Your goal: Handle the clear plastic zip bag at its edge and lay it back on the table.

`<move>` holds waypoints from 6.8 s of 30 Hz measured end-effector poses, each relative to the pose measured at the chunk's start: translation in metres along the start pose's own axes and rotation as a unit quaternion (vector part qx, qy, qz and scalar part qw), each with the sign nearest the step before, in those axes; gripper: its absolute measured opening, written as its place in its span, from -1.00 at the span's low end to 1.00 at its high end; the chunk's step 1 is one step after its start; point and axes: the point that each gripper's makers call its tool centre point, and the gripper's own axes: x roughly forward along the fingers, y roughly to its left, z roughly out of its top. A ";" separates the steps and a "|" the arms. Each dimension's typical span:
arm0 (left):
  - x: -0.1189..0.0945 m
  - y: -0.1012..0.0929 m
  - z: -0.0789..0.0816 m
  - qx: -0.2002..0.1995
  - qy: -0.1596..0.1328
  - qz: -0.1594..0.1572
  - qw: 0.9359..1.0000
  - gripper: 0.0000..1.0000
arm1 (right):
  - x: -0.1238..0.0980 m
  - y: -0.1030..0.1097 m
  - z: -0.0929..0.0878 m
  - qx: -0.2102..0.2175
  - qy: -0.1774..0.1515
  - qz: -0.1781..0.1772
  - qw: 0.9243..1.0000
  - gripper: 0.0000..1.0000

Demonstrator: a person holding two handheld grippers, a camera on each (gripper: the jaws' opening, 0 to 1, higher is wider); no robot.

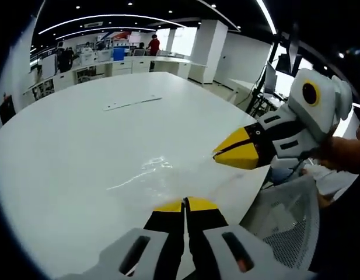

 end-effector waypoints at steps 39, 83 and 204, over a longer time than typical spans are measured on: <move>-0.012 0.017 -0.001 -0.026 -0.017 0.020 0.999 -1.00 | -0.012 -0.018 0.003 0.035 -0.015 -0.042 0.998 -1.00; -0.034 -0.035 0.007 0.099 -0.030 -0.049 0.993 -0.45 | -0.013 -0.035 -0.021 0.024 0.011 -0.078 0.997 -1.00; -0.099 0.028 -0.053 0.116 -0.075 0.016 0.990 0.35 | 0.058 -0.007 -0.126 -0.022 0.155 0.049 0.986 -1.00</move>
